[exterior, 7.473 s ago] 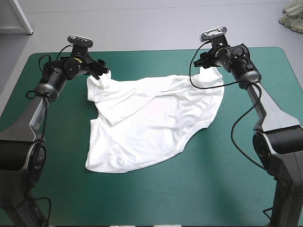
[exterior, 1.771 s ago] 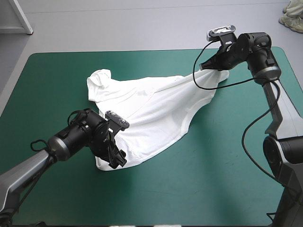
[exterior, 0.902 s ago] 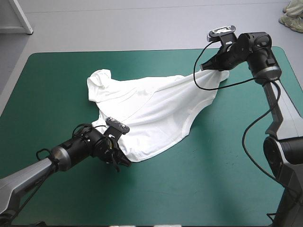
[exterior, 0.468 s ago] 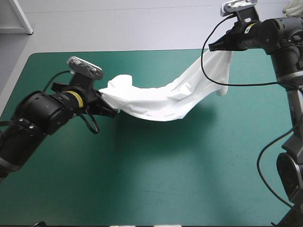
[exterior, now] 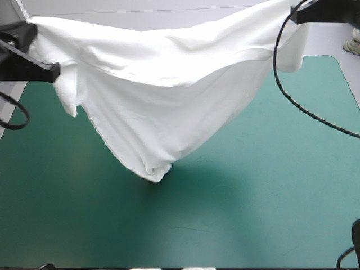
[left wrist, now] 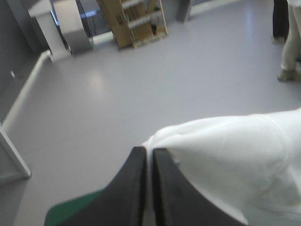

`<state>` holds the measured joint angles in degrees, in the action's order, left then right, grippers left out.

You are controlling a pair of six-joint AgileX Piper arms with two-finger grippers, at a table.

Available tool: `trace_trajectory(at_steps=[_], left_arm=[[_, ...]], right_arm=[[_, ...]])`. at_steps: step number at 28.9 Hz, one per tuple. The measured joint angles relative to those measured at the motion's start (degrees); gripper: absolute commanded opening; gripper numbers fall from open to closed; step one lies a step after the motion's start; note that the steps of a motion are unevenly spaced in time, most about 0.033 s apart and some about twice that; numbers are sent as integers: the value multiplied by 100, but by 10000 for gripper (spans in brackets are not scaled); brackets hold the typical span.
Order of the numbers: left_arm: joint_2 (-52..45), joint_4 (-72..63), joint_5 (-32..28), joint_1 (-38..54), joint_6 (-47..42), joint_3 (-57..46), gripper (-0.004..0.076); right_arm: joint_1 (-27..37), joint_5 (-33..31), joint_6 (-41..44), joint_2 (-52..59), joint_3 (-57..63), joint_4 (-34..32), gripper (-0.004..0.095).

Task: Fold the cloth

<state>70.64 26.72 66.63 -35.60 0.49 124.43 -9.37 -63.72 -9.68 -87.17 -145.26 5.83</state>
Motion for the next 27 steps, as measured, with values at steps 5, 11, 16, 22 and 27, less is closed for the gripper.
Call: trace_trajectory(at_steps=[5,11,16,22,27], left_arm=[[35,77,32,0,464,1034,19],[53,81,200,0,831,1719,19],[65,81,403,0,923,1854,19],[371,121,470,0,935,1652,19],[1117,1042,464,0,586,890,20]], right_arm=[[0,240,18,407,-433,139,-17],[0,484,18,899,-506,136,-17],[0,616,18,1179,-544,136,-17],[0,398,-29,1025,-287,136,-17],[0,347,-29,237,401,51,-17]])
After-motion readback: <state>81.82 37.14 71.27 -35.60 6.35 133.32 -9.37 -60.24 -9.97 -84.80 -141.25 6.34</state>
